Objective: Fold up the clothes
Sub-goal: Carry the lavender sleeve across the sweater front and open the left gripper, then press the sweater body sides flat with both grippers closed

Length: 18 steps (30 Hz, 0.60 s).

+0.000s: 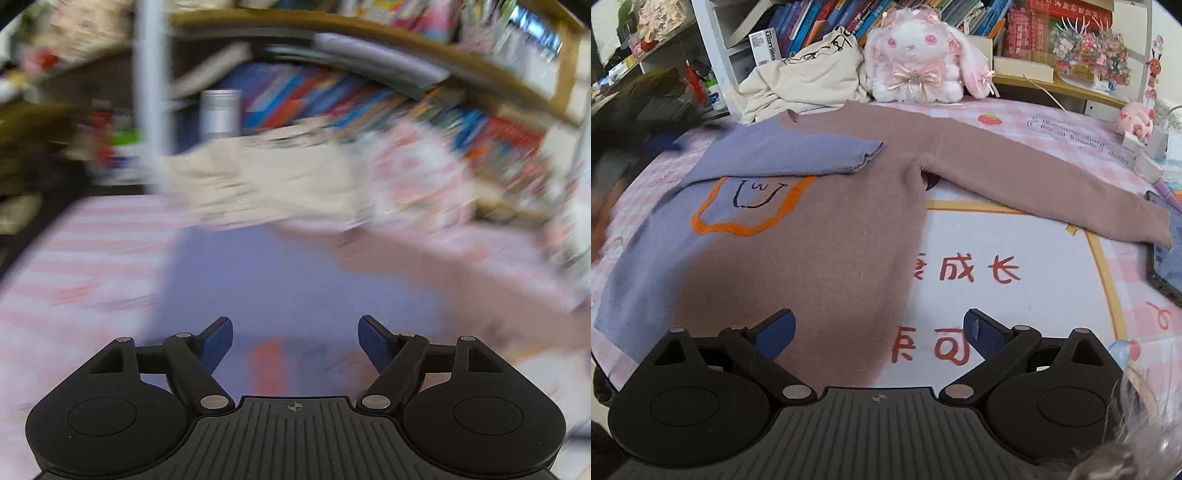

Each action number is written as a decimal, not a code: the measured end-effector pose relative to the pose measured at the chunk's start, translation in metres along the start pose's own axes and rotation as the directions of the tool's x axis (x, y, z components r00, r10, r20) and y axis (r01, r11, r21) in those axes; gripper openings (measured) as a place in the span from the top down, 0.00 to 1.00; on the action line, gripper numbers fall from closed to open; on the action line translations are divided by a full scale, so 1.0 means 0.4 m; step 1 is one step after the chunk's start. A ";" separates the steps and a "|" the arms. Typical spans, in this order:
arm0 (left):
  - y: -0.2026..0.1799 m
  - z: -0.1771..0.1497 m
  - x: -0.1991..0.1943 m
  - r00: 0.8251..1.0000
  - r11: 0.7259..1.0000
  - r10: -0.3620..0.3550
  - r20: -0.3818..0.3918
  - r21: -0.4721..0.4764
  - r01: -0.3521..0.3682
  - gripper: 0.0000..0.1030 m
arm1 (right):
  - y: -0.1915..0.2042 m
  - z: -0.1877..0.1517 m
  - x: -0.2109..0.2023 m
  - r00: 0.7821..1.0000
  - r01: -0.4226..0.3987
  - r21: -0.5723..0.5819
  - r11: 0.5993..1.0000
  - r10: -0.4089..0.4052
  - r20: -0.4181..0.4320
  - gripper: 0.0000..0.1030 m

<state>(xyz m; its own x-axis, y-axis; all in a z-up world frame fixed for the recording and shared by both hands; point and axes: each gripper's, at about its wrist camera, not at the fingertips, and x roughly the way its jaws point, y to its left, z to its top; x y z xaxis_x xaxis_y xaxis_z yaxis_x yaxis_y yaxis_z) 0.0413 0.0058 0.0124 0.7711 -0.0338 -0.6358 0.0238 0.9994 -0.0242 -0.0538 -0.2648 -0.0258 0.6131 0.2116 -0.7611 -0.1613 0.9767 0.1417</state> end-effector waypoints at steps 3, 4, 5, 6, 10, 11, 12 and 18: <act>0.089 -0.086 -0.063 0.988 0.987 0.152 -0.022 0.045 -0.151 0.26 | 0.009 -0.004 0.004 1.000 0.009 0.016 1.000 -0.009 -0.011 0.28; 0.114 -0.108 -0.076 0.984 0.984 0.175 -0.037 0.049 -0.173 0.26 | 0.014 -0.006 0.006 1.000 0.016 0.024 1.000 -0.016 -0.020 0.35; 0.140 -0.125 -0.079 0.980 0.981 0.190 -0.058 0.041 -0.188 0.27 | 0.018 -0.008 0.010 0.999 0.024 0.032 0.999 -0.023 -0.029 0.40; 0.167 -0.141 -0.082 0.976 0.979 0.205 -0.079 0.032 -0.203 0.28 | 0.020 -0.010 0.013 0.999 0.031 0.042 0.999 -0.030 -0.036 0.42; 0.241 -0.156 -0.058 0.975 0.984 0.164 -0.151 -0.041 -0.172 0.35 | 0.026 -0.010 0.019 0.996 0.077 0.096 0.992 -0.072 -0.056 0.50; 0.256 -0.158 -0.051 0.976 0.985 0.148 -0.162 -0.061 -0.160 0.38 | 0.026 -0.010 0.019 0.995 0.088 0.108 0.990 -0.082 -0.059 0.51; 0.271 -0.159 -0.045 0.976 0.986 0.132 -0.173 -0.081 -0.148 0.39 | 0.028 -0.012 0.019 0.994 0.097 0.118 0.988 -0.091 -0.063 0.53; 0.297 -0.164 -0.020 0.981 0.991 0.036 -0.191 -0.118 -0.059 0.40 | 0.057 -0.023 0.013 0.991 0.123 0.139 0.983 -0.114 -0.067 0.73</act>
<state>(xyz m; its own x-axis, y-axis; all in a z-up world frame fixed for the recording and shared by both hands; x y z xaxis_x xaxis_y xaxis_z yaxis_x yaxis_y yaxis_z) -0.0037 0.1244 -0.0358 0.6358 0.0021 -0.7718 -0.0968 0.9923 -0.0770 -0.0615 -0.2418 -0.0324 0.5741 0.0957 -0.8132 0.0244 0.9907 0.1338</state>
